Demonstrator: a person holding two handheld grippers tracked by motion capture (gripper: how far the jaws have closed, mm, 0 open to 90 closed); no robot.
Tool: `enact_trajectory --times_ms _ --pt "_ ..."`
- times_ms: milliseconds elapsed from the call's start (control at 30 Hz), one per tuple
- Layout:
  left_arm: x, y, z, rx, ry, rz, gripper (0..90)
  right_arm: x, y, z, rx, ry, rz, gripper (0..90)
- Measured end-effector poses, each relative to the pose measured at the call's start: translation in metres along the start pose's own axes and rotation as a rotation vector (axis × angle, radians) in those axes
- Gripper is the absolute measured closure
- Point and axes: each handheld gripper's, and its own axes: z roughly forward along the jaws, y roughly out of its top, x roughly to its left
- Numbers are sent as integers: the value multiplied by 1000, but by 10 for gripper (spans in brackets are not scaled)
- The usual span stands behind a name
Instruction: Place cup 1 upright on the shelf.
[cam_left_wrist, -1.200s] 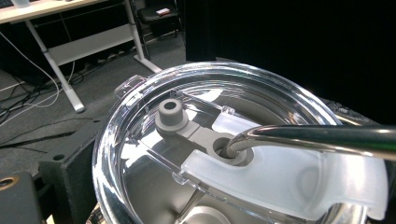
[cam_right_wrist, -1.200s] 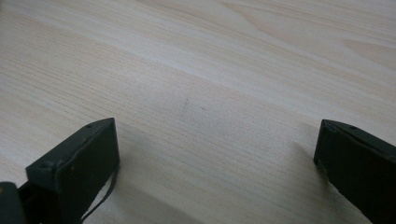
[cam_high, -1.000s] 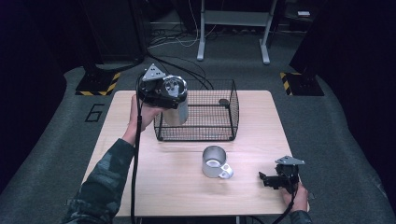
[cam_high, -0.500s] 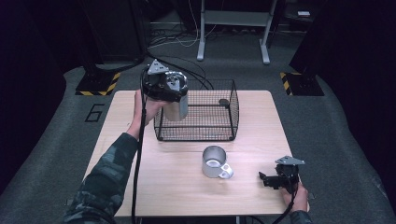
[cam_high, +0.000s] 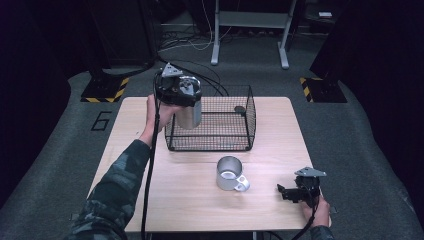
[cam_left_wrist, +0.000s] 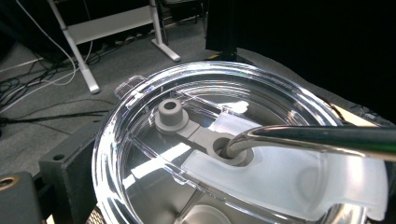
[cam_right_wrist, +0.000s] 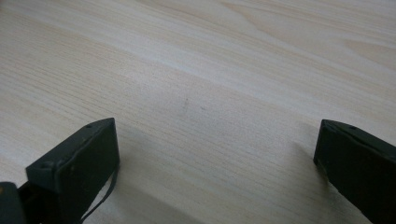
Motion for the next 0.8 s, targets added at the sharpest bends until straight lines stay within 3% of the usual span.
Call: enact_trajectory --times_ms 233,800 --pt "3 -5 18 19 32 -28 38 0 0 0 0 0 0 0" --pt "10 -19 47 75 66 -76 38 0 0 0 -3 1 1 0"
